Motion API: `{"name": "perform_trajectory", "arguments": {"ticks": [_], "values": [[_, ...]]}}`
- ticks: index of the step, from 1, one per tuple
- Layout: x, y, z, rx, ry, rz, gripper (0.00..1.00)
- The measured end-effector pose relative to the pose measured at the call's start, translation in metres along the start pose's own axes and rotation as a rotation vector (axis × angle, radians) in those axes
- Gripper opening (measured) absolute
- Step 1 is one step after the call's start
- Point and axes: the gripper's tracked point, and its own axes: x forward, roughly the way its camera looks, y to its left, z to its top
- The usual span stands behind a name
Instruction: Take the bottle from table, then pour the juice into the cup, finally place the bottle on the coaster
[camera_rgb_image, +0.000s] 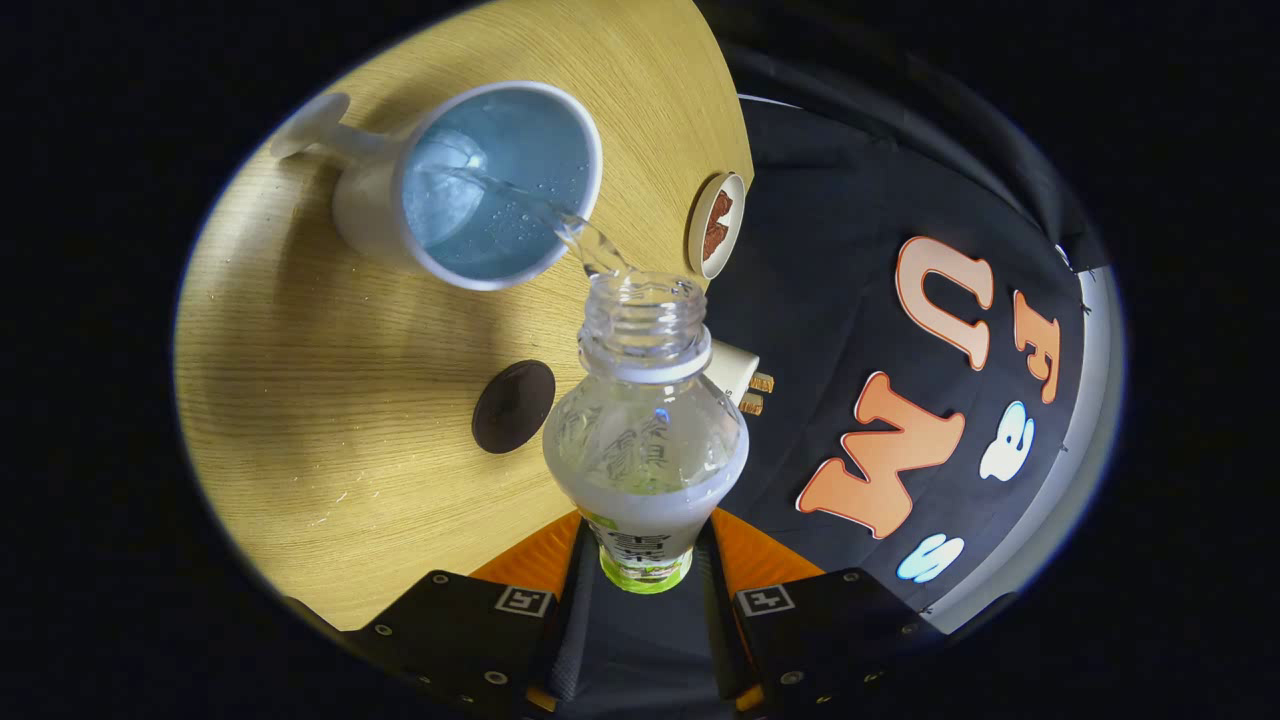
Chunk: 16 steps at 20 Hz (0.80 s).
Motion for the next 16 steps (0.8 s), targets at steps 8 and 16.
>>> {"name": "perform_trajectory", "arguments": {"ticks": [8, 16], "values": [[0.001, 0.0, -0.002, -0.015, 0.002, 0.006, 0.52], [0.0, -0.016, 0.002, -0.092, -0.008, -0.032, 0.52]]}}
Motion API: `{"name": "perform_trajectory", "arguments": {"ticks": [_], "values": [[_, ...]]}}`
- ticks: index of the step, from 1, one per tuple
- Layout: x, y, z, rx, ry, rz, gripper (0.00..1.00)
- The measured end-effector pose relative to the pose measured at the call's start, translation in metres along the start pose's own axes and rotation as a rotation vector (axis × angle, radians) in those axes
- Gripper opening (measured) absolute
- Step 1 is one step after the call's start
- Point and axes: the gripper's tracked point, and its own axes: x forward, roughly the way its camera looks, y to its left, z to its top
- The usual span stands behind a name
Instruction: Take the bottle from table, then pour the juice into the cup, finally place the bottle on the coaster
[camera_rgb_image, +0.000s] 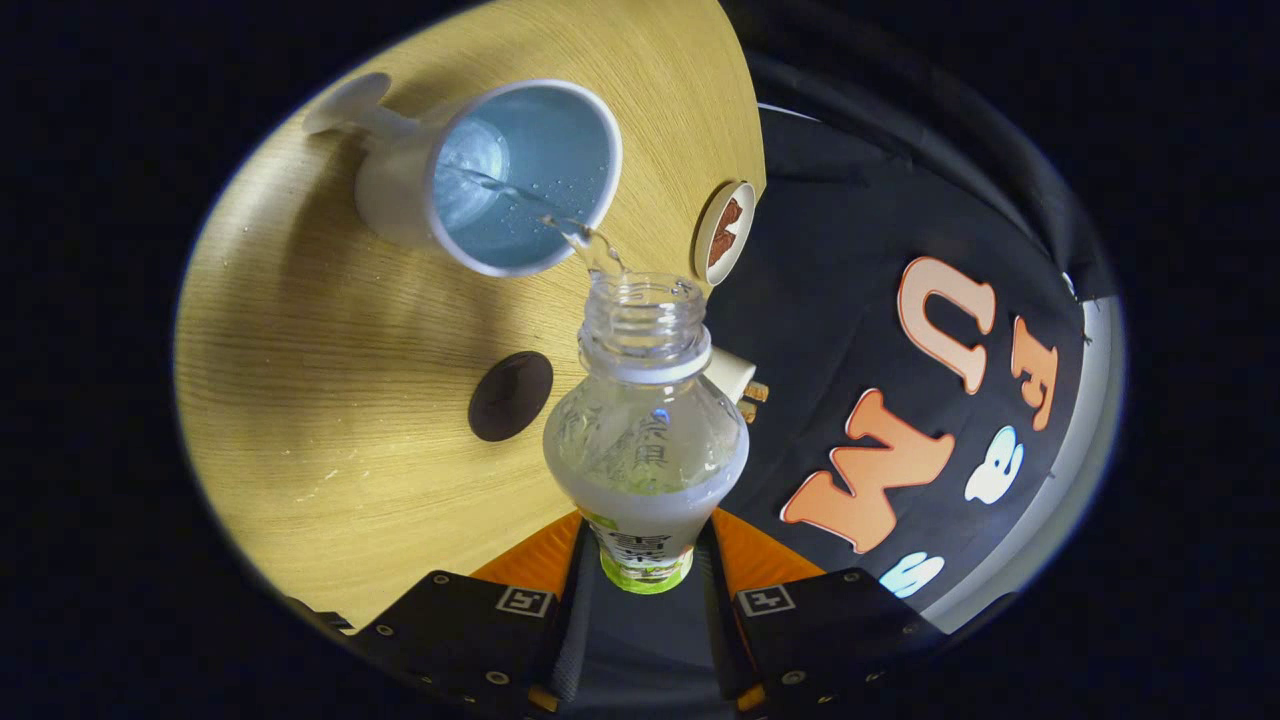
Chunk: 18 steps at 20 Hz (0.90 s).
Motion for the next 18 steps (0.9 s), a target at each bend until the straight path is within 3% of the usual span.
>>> {"name": "perform_trajectory", "arguments": {"ticks": [18], "values": [[0.0, -0.022, -0.002, -0.103, -0.016, -0.041, 0.52]]}}
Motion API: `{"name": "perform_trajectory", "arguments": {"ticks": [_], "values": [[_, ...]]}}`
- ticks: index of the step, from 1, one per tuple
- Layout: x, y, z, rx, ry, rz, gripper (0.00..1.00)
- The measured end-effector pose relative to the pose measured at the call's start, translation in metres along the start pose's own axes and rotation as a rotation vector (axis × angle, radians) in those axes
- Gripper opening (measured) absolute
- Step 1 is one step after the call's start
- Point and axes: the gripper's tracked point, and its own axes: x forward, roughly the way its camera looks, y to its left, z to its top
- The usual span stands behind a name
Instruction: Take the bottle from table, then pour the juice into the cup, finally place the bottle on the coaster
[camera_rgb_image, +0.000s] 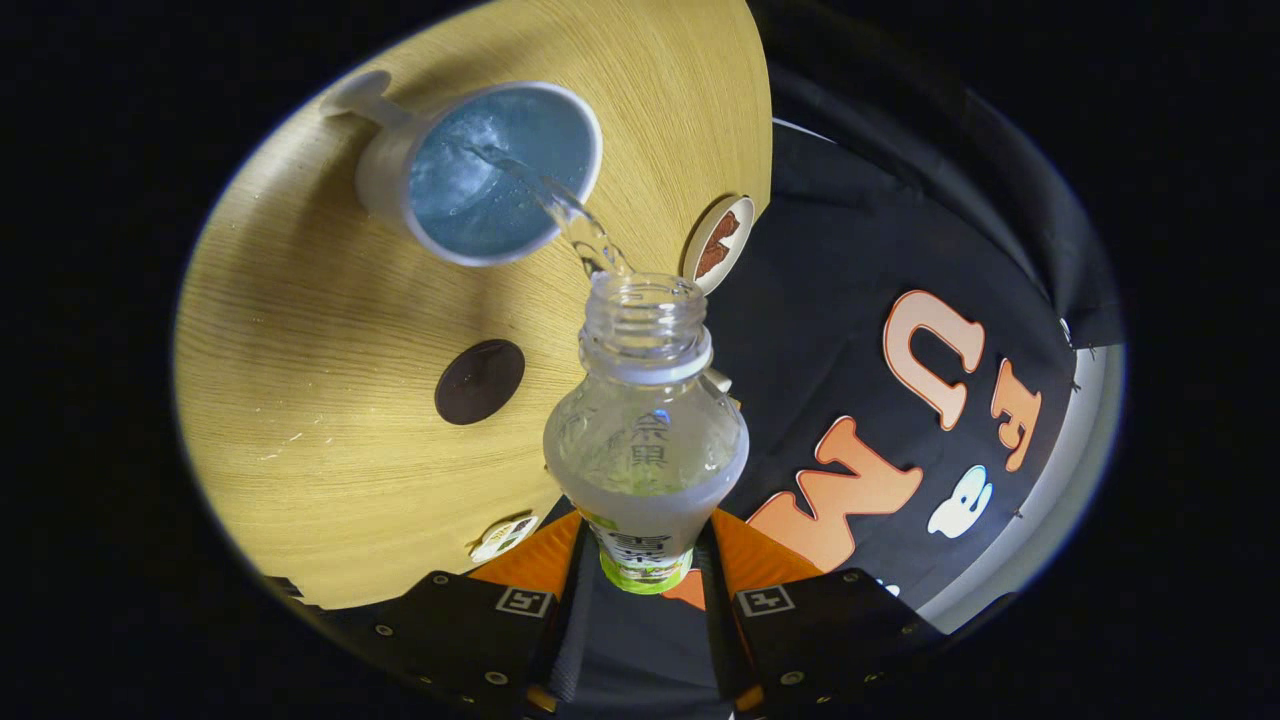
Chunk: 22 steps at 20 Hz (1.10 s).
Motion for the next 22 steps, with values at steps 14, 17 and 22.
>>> {"name": "perform_trajectory", "arguments": {"ticks": [14, 17, 22], "values": [[-0.001, -0.016, -0.004, -0.08, -0.017, -0.026, 0.52], [-0.001, -0.017, -0.002, -0.086, -0.021, -0.03, 0.52], [0.0, -0.024, -0.002, -0.104, -0.032, -0.037, 0.52]]}}
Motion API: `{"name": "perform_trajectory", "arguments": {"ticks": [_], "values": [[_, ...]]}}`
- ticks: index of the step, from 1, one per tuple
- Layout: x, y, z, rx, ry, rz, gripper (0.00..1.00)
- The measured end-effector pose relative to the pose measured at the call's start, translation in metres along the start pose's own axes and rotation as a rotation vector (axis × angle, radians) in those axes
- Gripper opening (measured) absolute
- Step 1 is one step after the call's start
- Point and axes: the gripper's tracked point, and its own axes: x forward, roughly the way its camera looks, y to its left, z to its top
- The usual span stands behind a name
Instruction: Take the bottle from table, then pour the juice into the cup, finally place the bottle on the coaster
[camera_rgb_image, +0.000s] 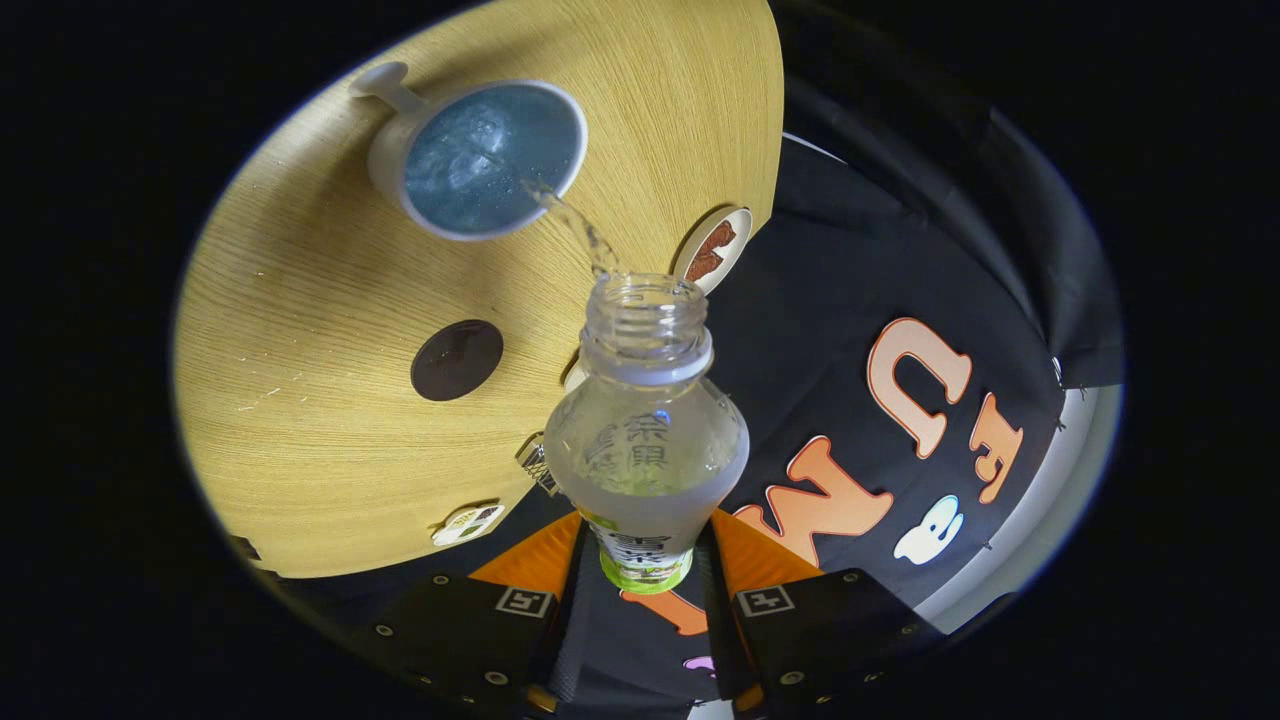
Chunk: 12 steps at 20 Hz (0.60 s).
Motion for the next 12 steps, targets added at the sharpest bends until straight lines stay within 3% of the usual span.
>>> {"name": "perform_trajectory", "arguments": {"ticks": [12], "values": [[0.0032, -0.0071, 0.0002, -0.053, -0.013, 0.004, 0.52]]}}
